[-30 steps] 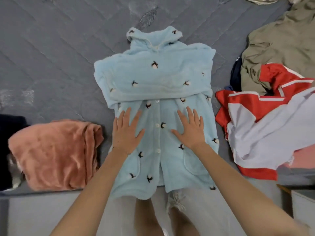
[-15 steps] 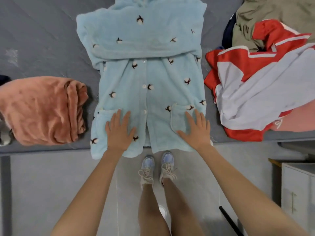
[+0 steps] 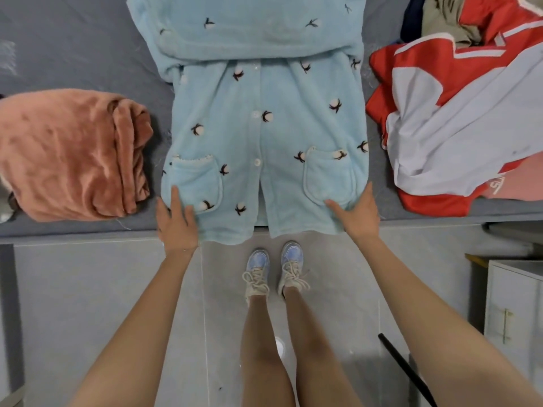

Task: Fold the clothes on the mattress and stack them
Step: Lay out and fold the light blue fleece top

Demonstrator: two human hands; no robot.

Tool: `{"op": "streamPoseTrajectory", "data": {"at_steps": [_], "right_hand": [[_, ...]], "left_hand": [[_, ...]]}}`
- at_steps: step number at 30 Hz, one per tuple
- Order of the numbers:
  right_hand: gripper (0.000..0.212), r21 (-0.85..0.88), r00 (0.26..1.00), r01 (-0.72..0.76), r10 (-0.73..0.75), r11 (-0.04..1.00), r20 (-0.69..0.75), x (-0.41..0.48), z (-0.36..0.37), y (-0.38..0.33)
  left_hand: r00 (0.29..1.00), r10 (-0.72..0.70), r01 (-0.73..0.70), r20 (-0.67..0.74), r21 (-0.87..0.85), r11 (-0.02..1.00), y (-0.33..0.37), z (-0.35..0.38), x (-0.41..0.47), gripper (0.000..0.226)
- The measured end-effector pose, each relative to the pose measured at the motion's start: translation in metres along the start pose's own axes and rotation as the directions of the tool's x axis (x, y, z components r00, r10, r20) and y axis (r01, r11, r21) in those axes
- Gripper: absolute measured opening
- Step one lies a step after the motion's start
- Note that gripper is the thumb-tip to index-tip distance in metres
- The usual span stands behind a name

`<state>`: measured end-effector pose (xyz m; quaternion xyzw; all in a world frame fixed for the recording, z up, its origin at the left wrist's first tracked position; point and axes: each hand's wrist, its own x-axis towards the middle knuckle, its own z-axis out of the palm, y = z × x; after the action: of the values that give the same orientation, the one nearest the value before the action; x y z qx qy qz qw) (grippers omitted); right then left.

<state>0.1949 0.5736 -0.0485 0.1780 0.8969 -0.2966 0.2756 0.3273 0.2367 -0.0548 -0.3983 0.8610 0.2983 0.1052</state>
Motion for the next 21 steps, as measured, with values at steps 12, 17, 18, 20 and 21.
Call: {"op": "streamPoseTrajectory", "data": {"at_steps": [12,17,18,20,21], "right_hand": [[0.055,0.259,0.987,-0.082,0.041,0.963,0.158,-0.013,0.005,-0.01],[0.038,0.364,0.978,-0.019,-0.058,0.931,0.199,-0.022,0.007,-0.022],[0.035,0.39,0.974,-0.013,-0.076,0.921,0.212,-0.022,0.006,-0.027],[0.035,0.45,0.967,-0.01,-0.106,0.893,0.233,-0.021,0.003,-0.043],[0.033,0.478,0.965,-0.012,-0.114,0.878,0.234,-0.02,0.002,-0.054]], "left_hand": [[0.958,-0.194,0.258,0.212,-0.333,0.907,0.003,-0.021,0.011,0.027],[0.958,-0.079,0.22,0.276,-0.531,0.818,0.025,-0.023,-0.002,0.043],[0.962,-0.068,0.211,0.266,-0.557,0.803,0.032,-0.023,-0.003,0.045],[0.969,-0.025,0.181,0.244,-0.643,0.744,0.05,-0.025,-0.004,0.048],[0.972,-0.01,0.172,0.234,-0.684,0.709,0.062,-0.026,-0.003,0.049]]}}
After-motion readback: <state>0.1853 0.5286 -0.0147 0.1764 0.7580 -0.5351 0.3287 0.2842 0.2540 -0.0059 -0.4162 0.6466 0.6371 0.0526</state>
